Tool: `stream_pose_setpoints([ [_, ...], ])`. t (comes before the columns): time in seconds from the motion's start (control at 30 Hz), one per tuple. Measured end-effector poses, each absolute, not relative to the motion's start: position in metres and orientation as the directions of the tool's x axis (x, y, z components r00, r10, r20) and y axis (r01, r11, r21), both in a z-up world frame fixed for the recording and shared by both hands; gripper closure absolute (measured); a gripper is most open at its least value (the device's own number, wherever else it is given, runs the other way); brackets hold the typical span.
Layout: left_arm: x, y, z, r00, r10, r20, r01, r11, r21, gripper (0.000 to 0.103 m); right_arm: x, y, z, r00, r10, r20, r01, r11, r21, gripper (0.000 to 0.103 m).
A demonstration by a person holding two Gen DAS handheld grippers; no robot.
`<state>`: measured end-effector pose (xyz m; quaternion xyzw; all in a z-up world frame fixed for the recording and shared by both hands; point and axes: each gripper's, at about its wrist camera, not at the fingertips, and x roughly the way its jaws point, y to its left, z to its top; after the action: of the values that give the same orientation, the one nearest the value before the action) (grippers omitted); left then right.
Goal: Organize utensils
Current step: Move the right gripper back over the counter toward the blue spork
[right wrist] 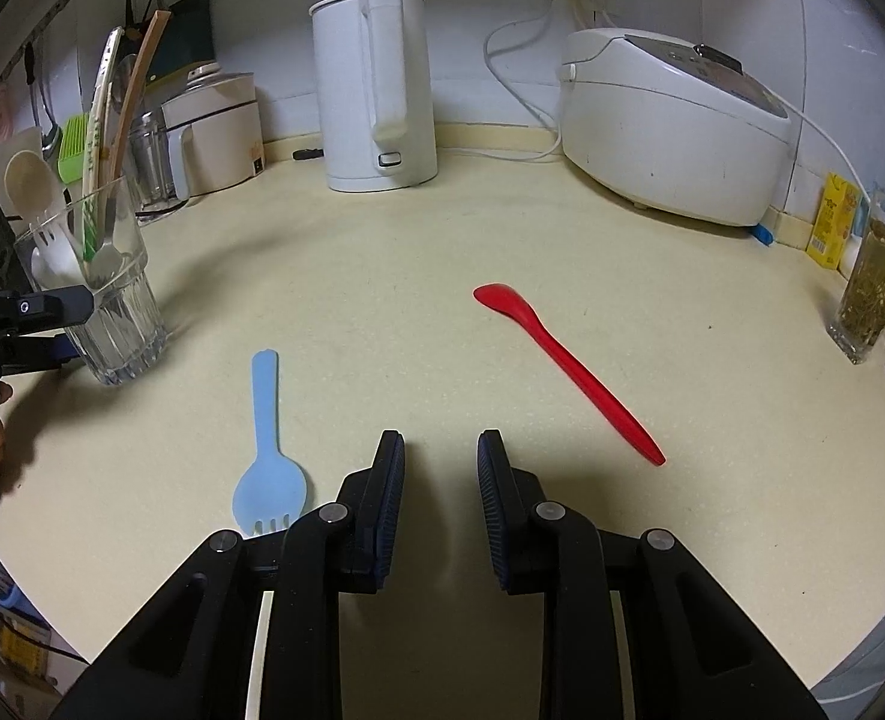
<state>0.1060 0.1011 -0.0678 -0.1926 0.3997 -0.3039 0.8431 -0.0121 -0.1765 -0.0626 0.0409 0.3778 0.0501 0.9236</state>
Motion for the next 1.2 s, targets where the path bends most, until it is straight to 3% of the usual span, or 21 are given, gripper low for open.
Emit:
stream_pose_setpoints([
  [0.87,0.106,0.101,-0.068,0.496,-0.667,-0.557,0.358,0.741,-0.568,0.009,-0.014,-0.182,-0.064,0.721,0.146,-0.677,-0.05,0.986,0.16,0.077],
  [1.03,0.106,0.101,-0.068,0.496,-0.666,-0.557,0.358,0.741,-0.568,0.009,-0.017,-0.201,-0.06,0.707,0.204,-0.678,-0.033,0.966,0.257,0.077],
  [1.2,0.106,0.101,-0.068,0.496,-0.666,-0.557,0.359,0.741,-0.568,0.009,-0.031,-0.244,-0.048,0.755,0.122,-0.644,0.08,0.958,0.275,0.077],
])
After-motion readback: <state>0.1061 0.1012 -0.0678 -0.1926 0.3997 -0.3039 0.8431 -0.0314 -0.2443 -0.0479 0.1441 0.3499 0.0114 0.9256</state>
